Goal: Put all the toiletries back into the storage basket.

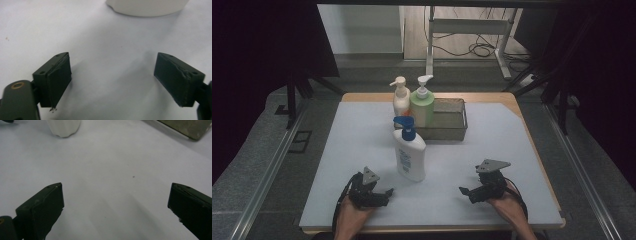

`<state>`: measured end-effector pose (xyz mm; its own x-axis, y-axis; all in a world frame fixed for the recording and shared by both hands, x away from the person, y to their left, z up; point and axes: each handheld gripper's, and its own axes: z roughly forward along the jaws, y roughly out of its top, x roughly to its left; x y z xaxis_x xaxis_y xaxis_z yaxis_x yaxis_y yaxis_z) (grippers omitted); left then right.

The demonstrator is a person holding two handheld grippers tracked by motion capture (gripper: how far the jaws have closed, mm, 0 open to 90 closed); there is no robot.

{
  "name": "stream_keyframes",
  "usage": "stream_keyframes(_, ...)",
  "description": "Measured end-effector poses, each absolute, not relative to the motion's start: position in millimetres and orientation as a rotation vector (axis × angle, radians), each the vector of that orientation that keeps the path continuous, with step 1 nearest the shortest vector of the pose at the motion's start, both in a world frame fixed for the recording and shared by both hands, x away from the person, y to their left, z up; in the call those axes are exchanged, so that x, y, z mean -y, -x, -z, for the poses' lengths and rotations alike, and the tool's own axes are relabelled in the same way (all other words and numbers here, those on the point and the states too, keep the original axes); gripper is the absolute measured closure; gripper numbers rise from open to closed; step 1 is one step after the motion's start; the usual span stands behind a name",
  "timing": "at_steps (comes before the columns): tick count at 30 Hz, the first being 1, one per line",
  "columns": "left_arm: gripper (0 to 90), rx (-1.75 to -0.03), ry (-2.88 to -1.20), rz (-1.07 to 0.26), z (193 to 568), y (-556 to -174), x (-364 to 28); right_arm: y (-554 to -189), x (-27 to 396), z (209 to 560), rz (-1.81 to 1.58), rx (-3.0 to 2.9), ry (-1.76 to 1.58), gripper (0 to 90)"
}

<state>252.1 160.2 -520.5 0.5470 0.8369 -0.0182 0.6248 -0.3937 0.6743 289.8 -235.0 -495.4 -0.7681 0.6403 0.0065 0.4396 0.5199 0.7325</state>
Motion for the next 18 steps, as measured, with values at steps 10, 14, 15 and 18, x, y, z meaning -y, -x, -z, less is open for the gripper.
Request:
stream_keyframes(10,12.7,-1.177,-2.138,-0.443,521.8,-252.6,-161.5,-292.6,221.8,481.1,-1.169,-2.520,-0.843,0.0)
stream_keyframes(14,12.4,-1.174,-2.133,-0.441,522.3,-252.7,-162.0,-295.1,216.5,473.4,-1.185,-2.518,-0.823,0.0)
stream_keyframes(15,12.4,-1.173,-2.133,-0.441,522.4,-252.7,-162.2,-295.9,215.2,471.4,-1.189,-2.515,-0.821,0.0)
stream_keyframes(18,12.4,-1.173,-2.124,-0.446,522.8,-252.5,-161.7,-298.2,211.3,465.3,-1.206,-2.509,-0.814,0.0)
